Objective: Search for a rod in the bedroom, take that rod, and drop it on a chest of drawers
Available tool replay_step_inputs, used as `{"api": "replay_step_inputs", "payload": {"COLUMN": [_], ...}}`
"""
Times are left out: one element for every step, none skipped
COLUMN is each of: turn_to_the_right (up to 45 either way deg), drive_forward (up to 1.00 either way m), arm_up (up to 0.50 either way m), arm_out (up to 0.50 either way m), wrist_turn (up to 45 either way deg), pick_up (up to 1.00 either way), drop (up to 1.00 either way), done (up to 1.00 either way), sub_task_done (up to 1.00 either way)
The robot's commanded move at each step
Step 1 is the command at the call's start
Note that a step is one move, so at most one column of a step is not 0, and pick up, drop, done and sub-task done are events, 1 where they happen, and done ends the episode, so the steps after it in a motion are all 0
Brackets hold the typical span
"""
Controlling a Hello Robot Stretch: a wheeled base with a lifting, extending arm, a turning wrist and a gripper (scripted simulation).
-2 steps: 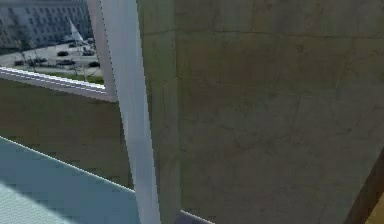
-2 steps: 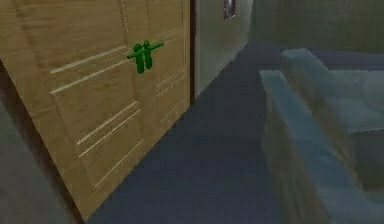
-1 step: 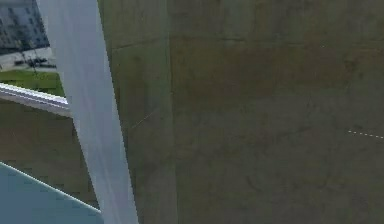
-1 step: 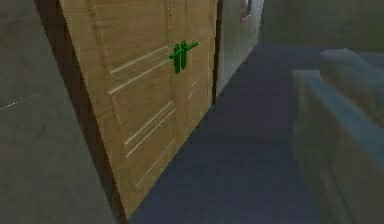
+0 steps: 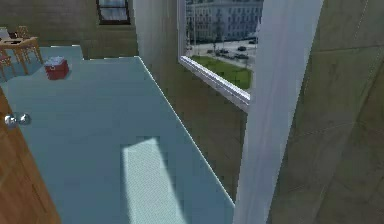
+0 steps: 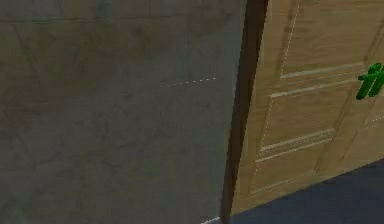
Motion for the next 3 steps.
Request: {"api": "replay_step_inputs", "payload": {"turn_to_the_right": [-24.0,0.0,0.0], "drive_forward": [0.00,1.00,0.50], "arm_up": [0.00,0.00,0.00], "arm_out": [0.00,0.00,0.00], "wrist_turn": [0.0,0.0,0.0], "pick_up": [0.00,0.00,0.00], "drop": [0.00,0.00,0.00], "done": [0.00,0.00,0.00], "sub_task_done": [0.00,0.00,0.00]}}
